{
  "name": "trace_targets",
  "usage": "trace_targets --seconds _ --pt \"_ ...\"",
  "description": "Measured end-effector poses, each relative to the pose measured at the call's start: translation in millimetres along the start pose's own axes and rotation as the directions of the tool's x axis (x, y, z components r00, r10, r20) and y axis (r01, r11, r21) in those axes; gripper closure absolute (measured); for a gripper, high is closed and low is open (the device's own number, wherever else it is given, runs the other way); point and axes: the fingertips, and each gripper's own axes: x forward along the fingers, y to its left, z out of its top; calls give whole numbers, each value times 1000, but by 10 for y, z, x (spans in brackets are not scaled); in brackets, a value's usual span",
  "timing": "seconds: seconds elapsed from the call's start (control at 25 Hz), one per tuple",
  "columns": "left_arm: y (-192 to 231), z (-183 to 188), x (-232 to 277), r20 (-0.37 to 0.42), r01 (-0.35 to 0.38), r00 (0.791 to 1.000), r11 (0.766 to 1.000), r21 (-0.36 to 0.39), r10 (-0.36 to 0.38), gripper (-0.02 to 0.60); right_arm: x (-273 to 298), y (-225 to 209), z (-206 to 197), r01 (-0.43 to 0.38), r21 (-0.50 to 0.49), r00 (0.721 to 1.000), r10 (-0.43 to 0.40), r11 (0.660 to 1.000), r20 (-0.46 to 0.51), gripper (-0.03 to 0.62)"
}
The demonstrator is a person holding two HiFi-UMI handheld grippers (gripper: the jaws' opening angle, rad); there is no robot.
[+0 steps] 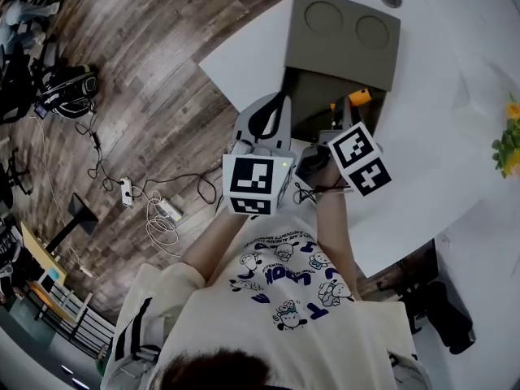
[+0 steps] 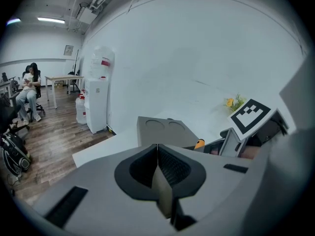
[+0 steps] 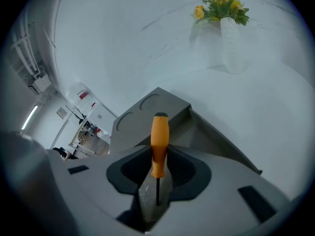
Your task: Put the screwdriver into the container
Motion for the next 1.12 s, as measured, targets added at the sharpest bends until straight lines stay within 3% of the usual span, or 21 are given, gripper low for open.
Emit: trace_targets --seconds 0.24,0.48,0.84,1.0,1.12 --pt "18 -45 29 -25 -3 1000 1000 -9 2 561 43 -40 -79 26 45 998 -23 999 -52 480" --pt "-10 -139 62 -44 -1 999 1000 -16 1 563 81 -126 -141 68 -16 994 -69 998 -81 474" --pt "-31 -130 -20 -33 7 999 1000 -13 -7 563 -60 -28 -58 32 -55 999 -33 998 -29 470" --pt "-72 6 -109 6 29 1000 1000 5 -29 563 -246 29 37 42 -119 998 -37 992 43 546" --pt "-110 118 -224 38 48 998 999 15 -48 563 -421 147 57 8 -180 996 8 984 91 553"
